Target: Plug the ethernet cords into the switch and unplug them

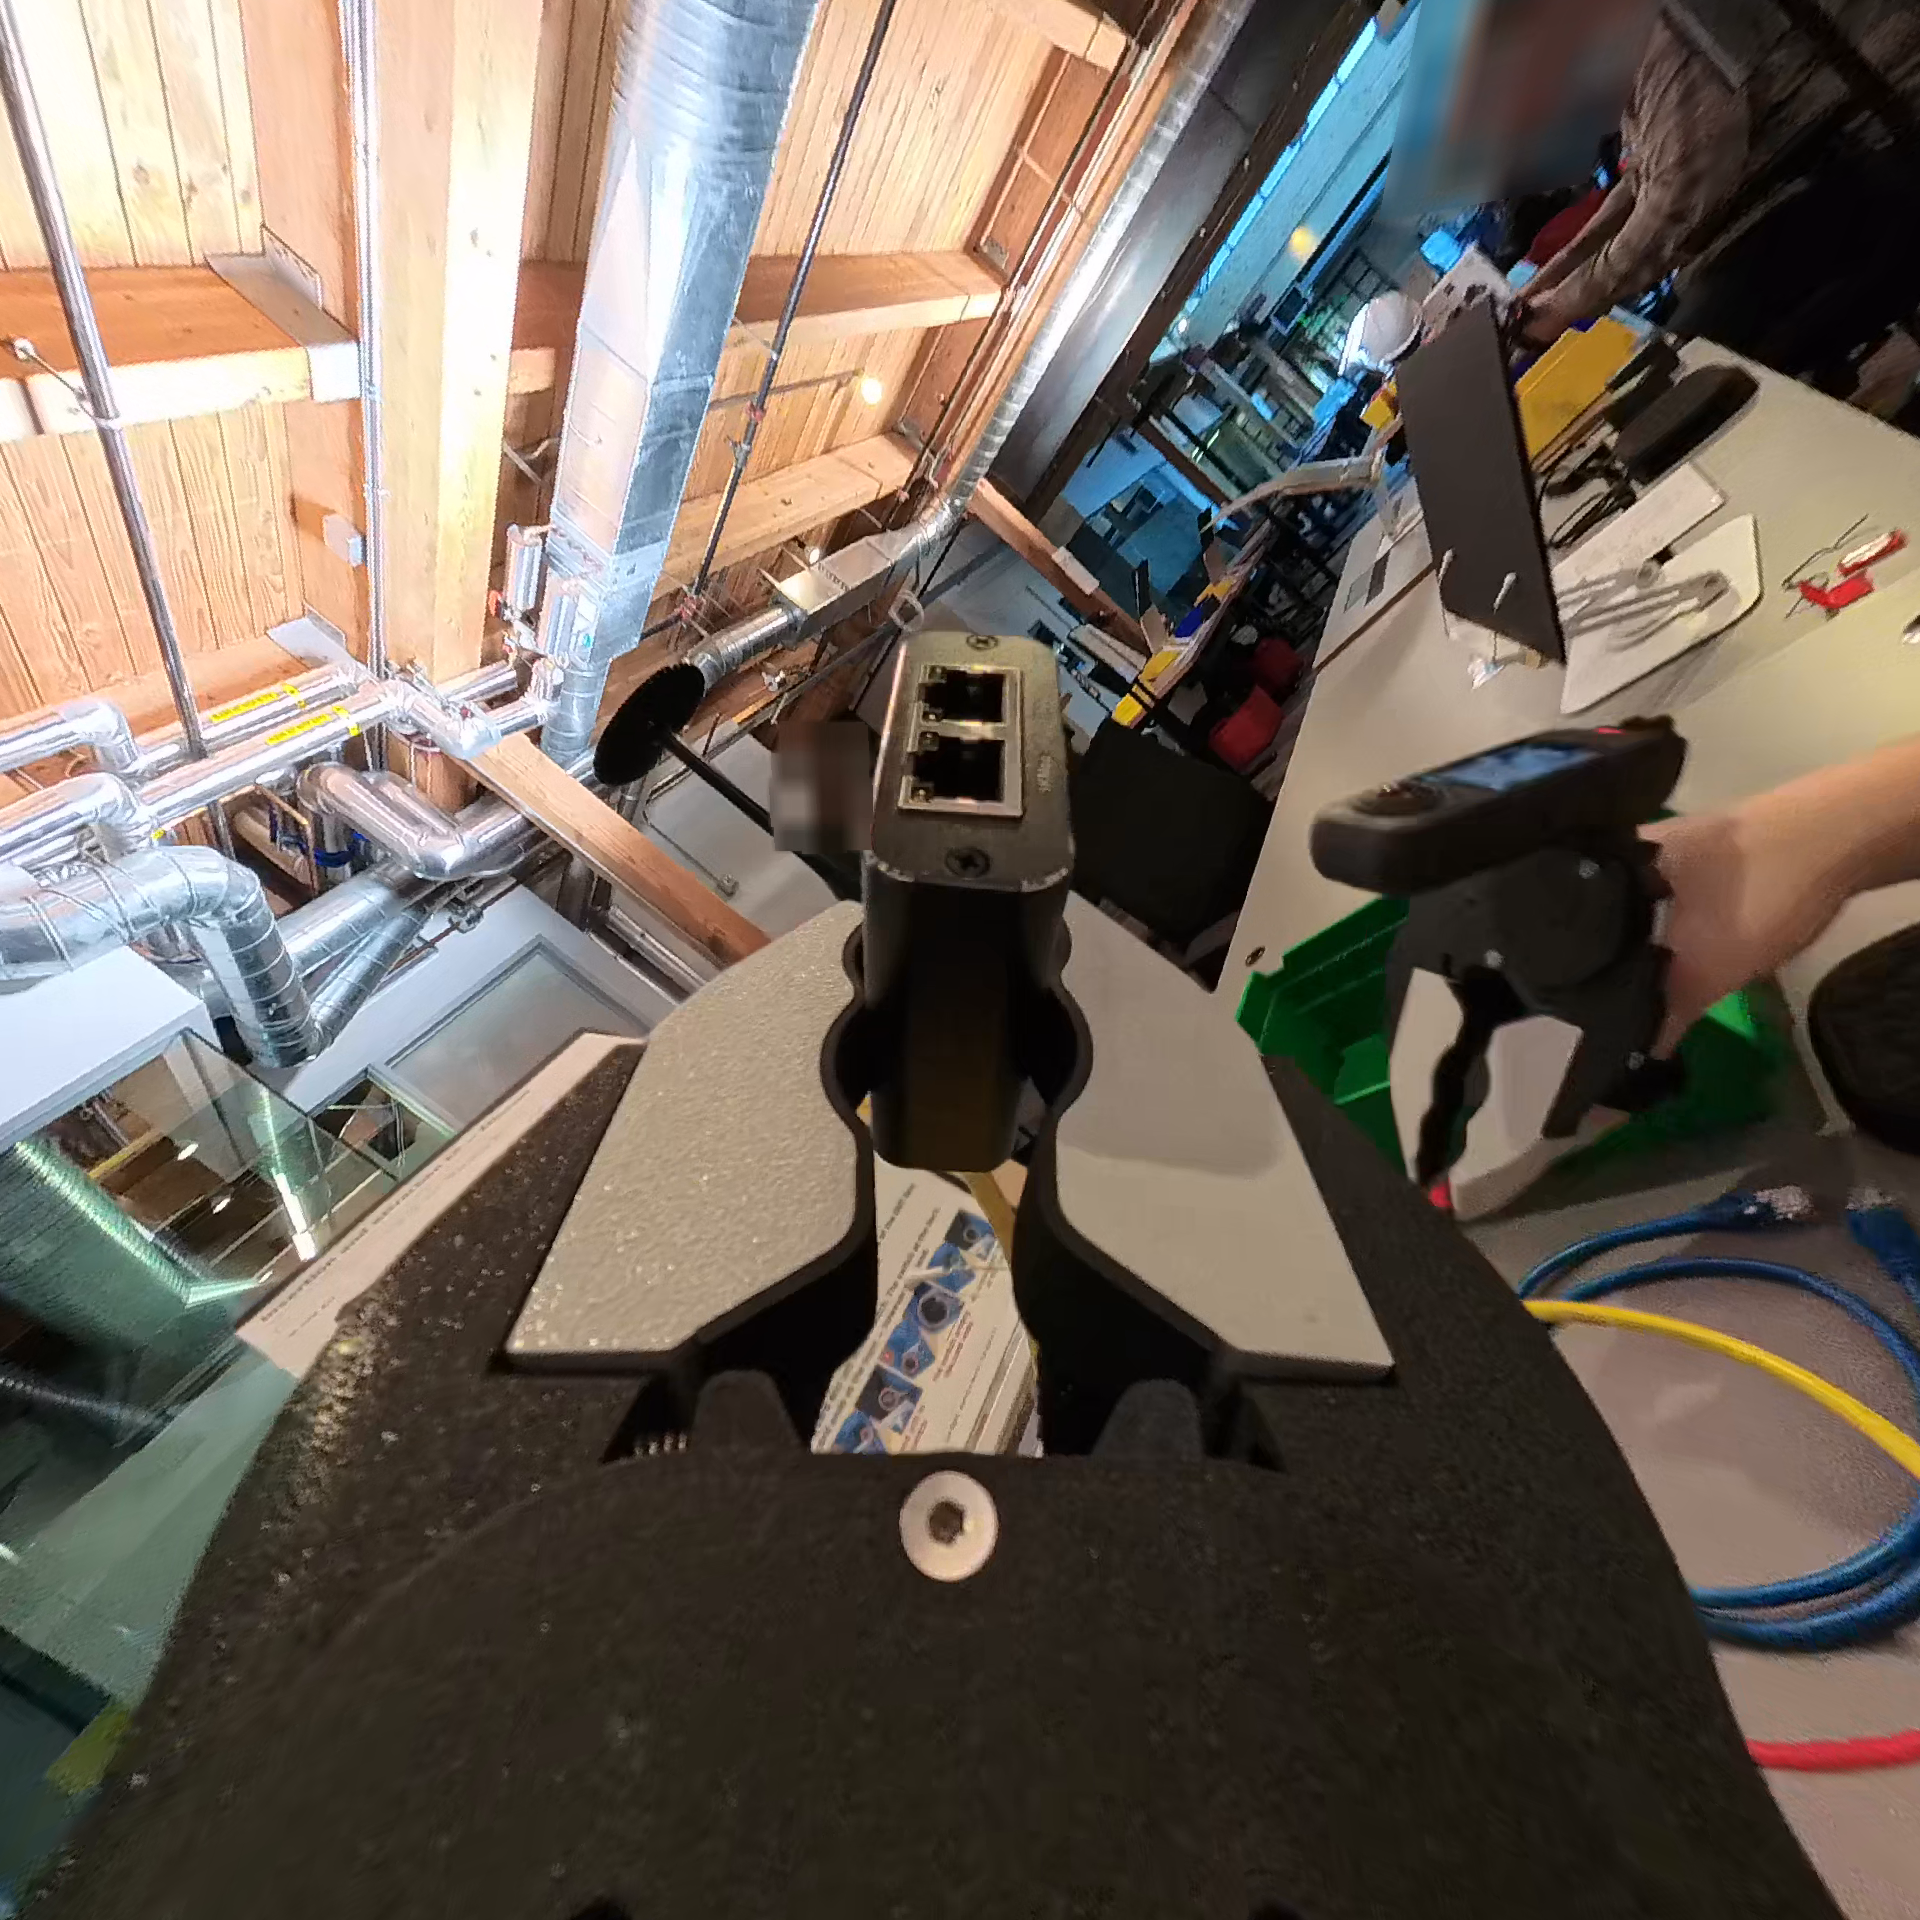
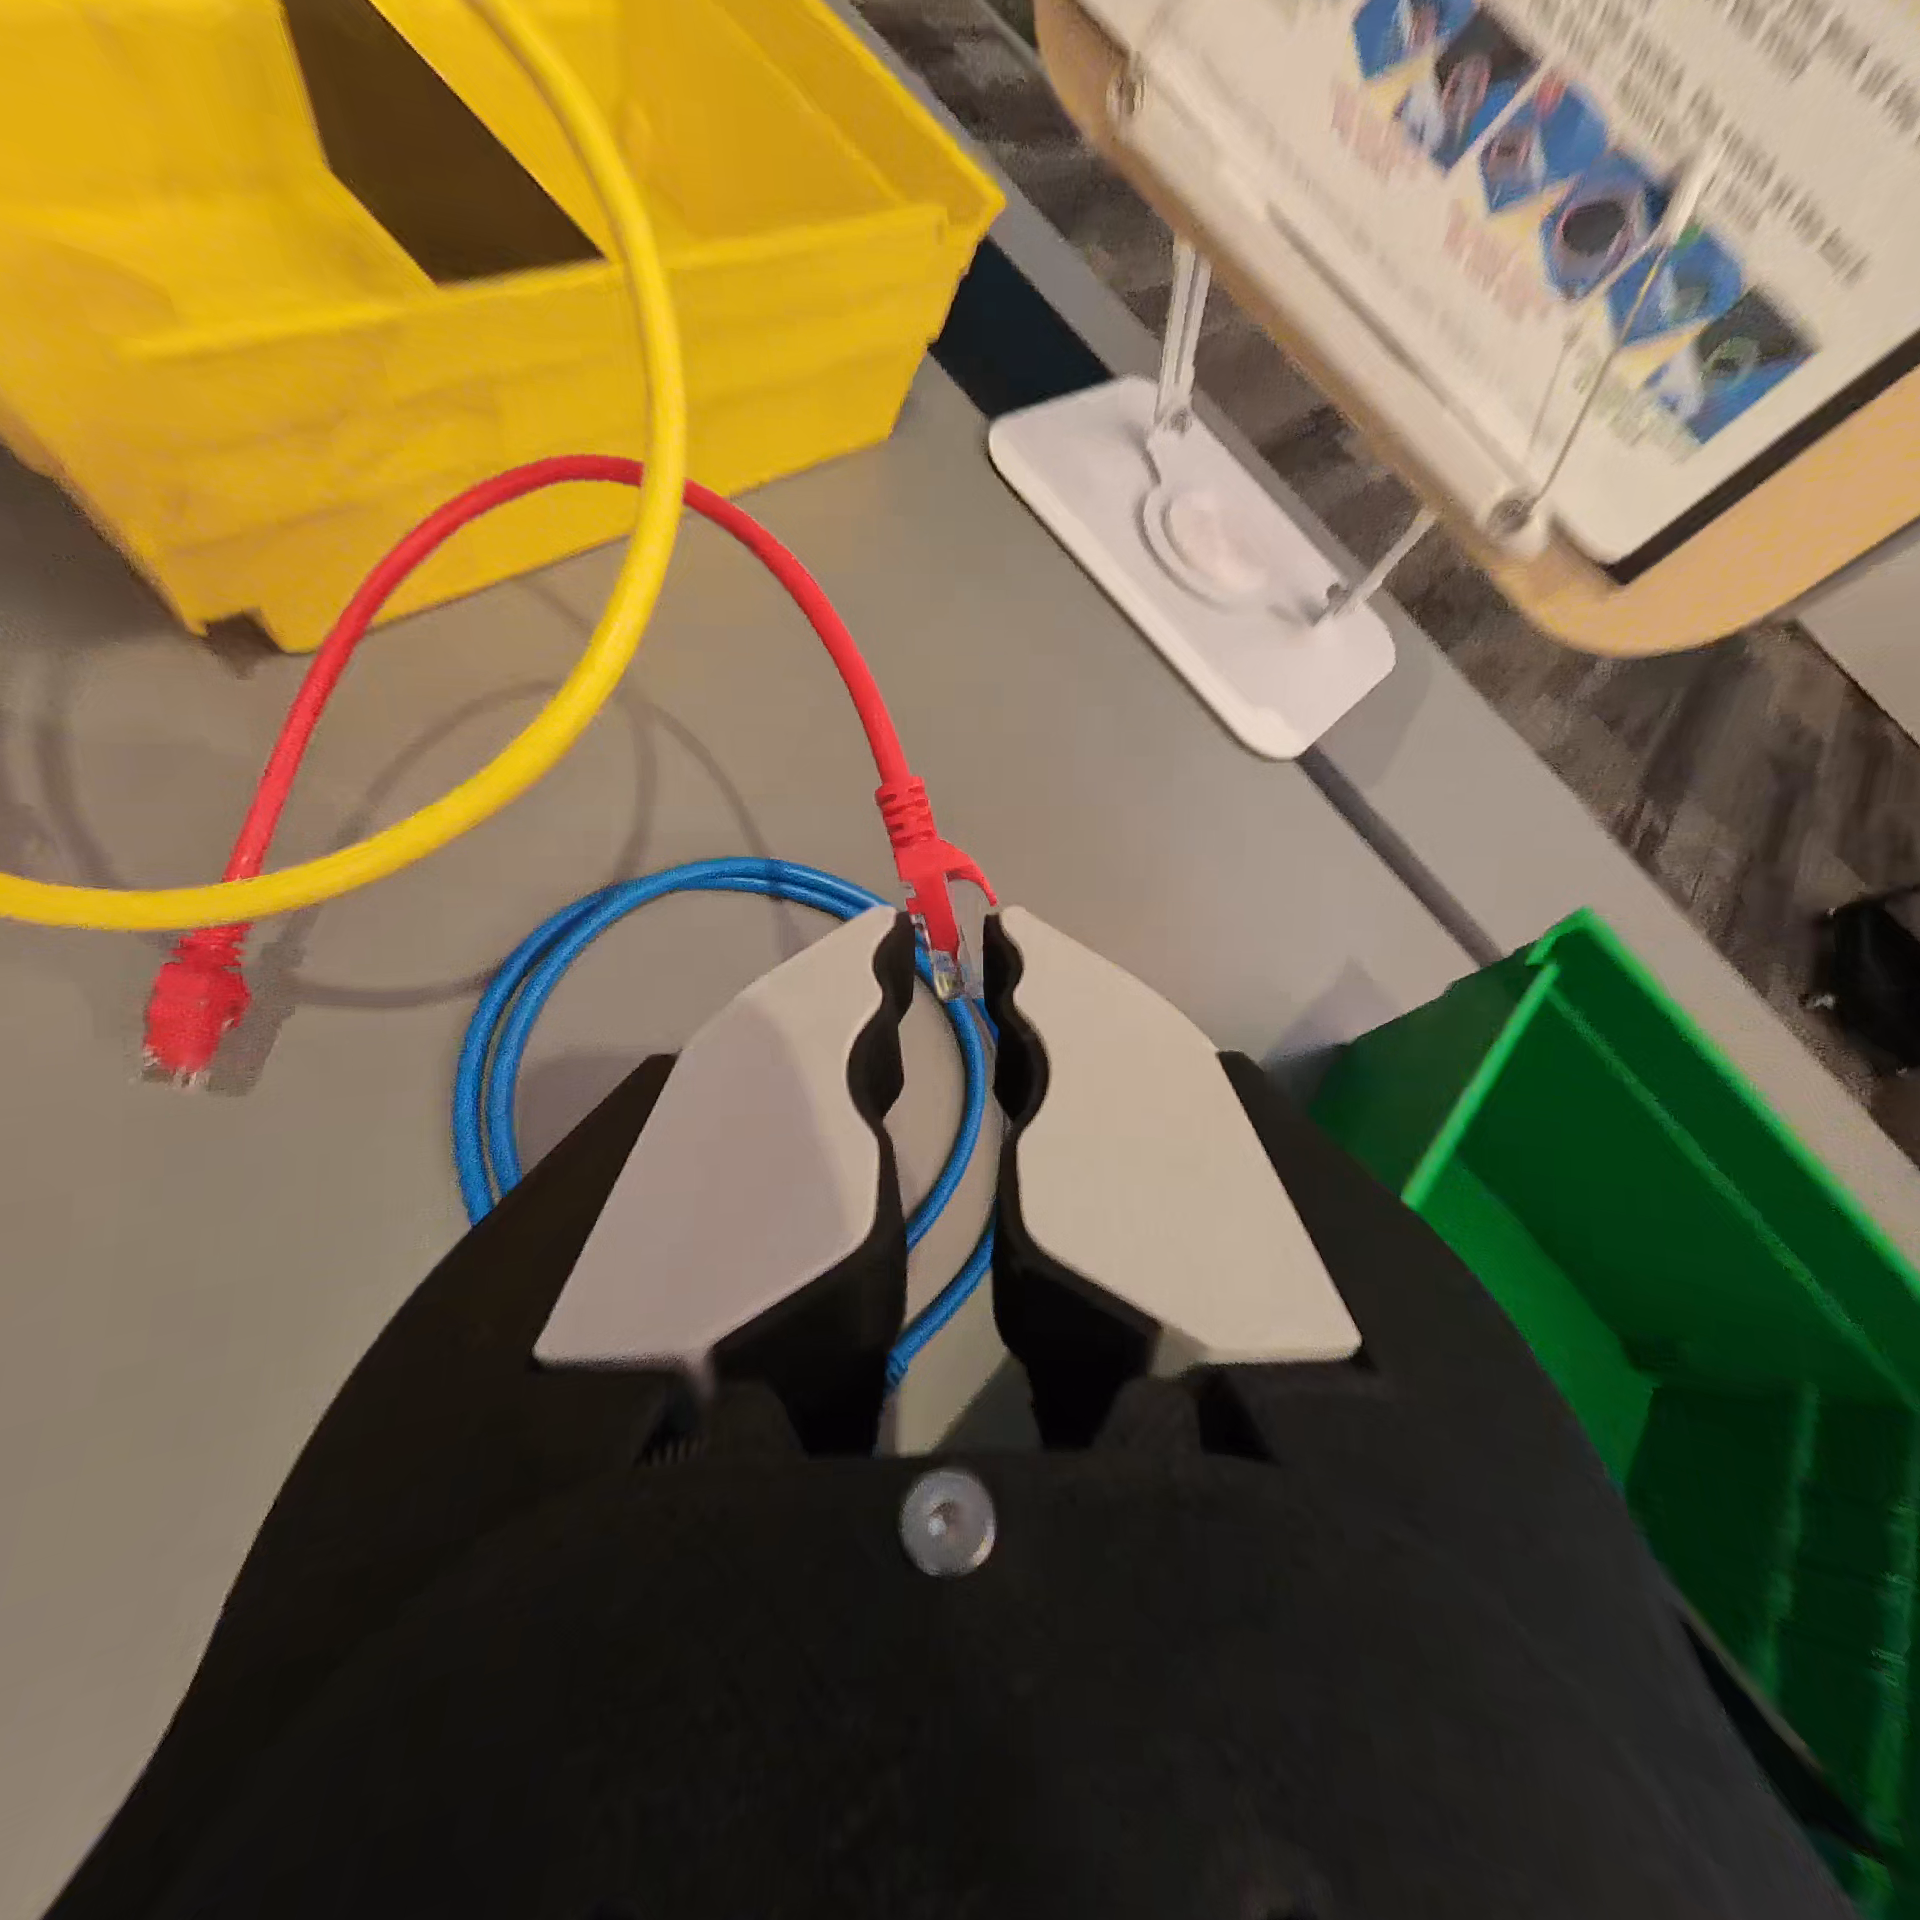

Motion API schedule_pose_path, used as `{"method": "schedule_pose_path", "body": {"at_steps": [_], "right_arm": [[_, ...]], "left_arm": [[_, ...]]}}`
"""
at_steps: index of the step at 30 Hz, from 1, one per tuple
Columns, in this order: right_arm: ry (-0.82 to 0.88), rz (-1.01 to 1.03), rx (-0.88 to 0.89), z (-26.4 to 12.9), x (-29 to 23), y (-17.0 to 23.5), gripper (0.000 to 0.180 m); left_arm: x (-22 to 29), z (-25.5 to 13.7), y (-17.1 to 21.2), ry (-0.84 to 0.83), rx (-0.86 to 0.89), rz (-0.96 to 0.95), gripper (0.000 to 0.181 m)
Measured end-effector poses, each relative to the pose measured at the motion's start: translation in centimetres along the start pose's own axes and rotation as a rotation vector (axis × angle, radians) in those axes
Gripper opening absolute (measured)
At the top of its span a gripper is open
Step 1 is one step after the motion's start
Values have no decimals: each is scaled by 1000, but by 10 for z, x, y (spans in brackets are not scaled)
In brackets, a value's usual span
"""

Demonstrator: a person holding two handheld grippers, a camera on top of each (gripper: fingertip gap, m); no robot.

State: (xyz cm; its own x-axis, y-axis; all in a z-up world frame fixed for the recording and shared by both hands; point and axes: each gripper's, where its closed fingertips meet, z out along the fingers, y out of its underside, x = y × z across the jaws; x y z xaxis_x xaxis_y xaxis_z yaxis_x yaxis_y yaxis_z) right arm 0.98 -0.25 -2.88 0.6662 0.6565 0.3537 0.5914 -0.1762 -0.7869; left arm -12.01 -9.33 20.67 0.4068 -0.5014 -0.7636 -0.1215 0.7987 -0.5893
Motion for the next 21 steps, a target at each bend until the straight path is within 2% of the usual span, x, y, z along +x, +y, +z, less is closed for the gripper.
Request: {"method": "schedule_pose_path", "body": {"at_steps": [5,8,14,21], "right_arm": [[61,-293,71,-46,15,-26,13],[-97,-402,197,-56,-2,-31,13],[-258,-599,-16,-11,-14,26,14],[-276,-607,-53,15,-12,41,13]], "left_arm": [[-1,-16,-26,26,99,-40,26],[-2,-25,-35,40,140,-62,26],[-1,-27,-38,64,170,-86,25],[9,-15,-25,100,117,-74,26]]}}
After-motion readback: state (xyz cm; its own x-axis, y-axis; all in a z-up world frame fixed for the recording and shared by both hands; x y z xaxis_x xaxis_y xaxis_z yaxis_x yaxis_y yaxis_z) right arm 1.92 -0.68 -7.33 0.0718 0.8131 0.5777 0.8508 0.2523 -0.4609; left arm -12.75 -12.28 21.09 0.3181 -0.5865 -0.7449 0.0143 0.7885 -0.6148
